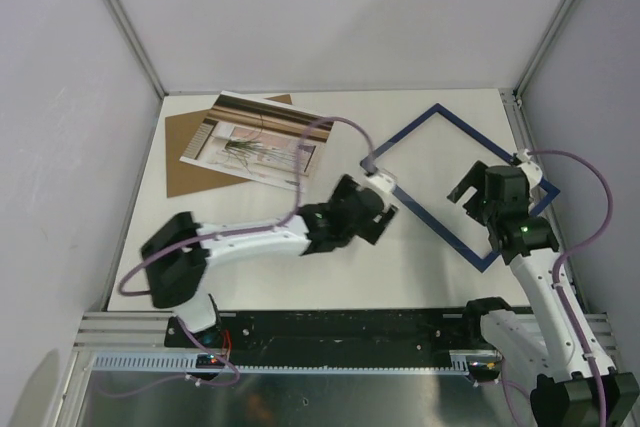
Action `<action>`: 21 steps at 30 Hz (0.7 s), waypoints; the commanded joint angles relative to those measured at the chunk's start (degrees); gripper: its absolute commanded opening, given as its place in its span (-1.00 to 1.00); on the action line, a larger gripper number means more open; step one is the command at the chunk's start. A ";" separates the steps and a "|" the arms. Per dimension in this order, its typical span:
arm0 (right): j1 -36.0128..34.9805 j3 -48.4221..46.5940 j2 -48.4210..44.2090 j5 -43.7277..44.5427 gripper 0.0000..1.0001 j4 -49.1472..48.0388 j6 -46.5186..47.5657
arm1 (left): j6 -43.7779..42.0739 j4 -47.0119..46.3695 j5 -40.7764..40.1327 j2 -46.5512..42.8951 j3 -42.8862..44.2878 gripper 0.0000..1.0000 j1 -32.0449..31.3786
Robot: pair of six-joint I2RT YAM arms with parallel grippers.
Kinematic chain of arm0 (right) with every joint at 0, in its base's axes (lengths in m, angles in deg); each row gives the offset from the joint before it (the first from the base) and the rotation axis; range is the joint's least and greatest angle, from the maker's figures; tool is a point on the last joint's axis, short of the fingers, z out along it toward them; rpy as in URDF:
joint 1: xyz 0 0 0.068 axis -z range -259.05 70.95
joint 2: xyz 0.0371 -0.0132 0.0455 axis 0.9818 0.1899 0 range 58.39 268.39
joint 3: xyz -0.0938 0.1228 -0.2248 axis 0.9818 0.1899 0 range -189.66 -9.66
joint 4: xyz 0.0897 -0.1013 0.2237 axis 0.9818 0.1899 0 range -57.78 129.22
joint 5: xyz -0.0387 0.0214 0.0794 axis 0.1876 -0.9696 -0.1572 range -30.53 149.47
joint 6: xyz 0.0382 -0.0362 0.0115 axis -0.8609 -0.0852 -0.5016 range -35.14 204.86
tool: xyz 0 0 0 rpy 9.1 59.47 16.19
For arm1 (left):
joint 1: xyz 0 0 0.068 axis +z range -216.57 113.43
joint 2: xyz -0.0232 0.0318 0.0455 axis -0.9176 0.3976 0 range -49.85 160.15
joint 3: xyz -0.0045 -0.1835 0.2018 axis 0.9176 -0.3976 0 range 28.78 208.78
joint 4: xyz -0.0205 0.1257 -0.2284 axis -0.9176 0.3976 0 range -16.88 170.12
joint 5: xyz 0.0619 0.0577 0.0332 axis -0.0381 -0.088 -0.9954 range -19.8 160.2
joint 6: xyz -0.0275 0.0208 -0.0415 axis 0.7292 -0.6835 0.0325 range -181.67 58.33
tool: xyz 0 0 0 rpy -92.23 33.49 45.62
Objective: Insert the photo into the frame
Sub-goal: Pick up the glass panel at the center of the board.
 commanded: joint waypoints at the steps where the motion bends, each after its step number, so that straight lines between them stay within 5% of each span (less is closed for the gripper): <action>1: 4.21 -4.74 -0.46 -2.41 0.99 4.04 0.84 | -15.59 -6.26 -9.89 9.74 6.63 0.99 -7.22; 12: 11.72 -7.48 -0.49 -7.21 0.99 6.52 2.52 | -35.16 -23.57 -9.88 24.58 11.49 0.99 -18.88; 21: 12.82 -8.11 -0.71 -8.78 0.99 7.16 2.37 | -44.81 -34.02 -8.98 30.73 10.79 0.99 -21.45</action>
